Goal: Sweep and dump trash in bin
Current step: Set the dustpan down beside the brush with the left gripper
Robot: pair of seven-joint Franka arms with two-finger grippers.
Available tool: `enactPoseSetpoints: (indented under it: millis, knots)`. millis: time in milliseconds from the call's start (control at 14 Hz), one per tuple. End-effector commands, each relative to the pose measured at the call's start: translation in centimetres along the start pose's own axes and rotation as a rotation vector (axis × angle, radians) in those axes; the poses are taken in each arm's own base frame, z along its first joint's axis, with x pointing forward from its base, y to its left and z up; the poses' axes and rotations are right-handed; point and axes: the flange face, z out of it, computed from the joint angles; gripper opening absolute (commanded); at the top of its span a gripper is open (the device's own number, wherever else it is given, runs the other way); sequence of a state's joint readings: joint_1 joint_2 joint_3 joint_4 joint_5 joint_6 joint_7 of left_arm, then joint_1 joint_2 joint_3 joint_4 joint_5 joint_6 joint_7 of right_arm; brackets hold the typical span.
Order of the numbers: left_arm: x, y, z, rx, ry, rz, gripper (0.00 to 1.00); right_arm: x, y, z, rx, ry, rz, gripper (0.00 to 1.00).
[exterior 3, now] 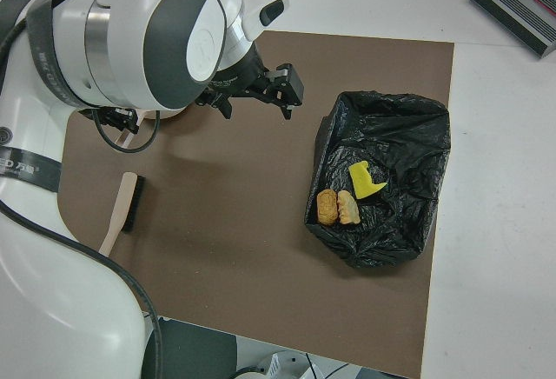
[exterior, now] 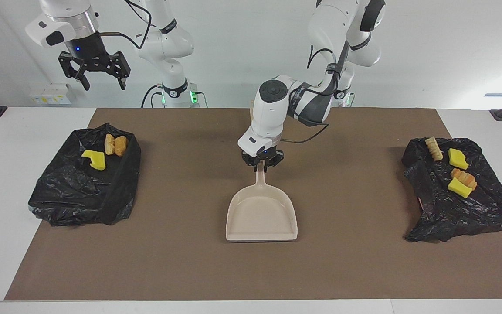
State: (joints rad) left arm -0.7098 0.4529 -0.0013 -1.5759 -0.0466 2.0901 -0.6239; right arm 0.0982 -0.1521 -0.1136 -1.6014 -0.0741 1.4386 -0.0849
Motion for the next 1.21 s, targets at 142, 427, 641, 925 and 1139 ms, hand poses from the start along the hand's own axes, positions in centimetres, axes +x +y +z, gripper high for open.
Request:
enactPoseSetpoints:
  millis: [142, 427, 641, 925, 1139]
  knots:
    - [0.8, 1.4, 0.4, -0.034, 0.053, -0.048, 0.04, -0.1, 0.1, 0.0, 0.0, 0.011, -0.003, 1.0]
    - [2.0, -0.2, -0.2, -0.02, 0.078, -0.1, 1.0, -0.2, 0.1, -0.1, 0.0, 0.012, -0.003, 1.0]
    - [4.1, -3.7, -2.0, 0.016, 0.106, -0.101, 1.0, -0.1, 0.1, 0.0, 0.0, 0.011, -0.003, 1.0]
    - [7.8, -11.5, -5.0, 0.028, 0.12, -0.055, 1.0, -0.1, 0.1, 0.0, 0.0, 0.011, -0.003, 1.0]
    - [10.1, -17.7, -7.6, 0.034, 0.131, -0.017, 1.0, -0.1, 0.1, 0.0, 0.0, 0.011, -0.001, 1.0]
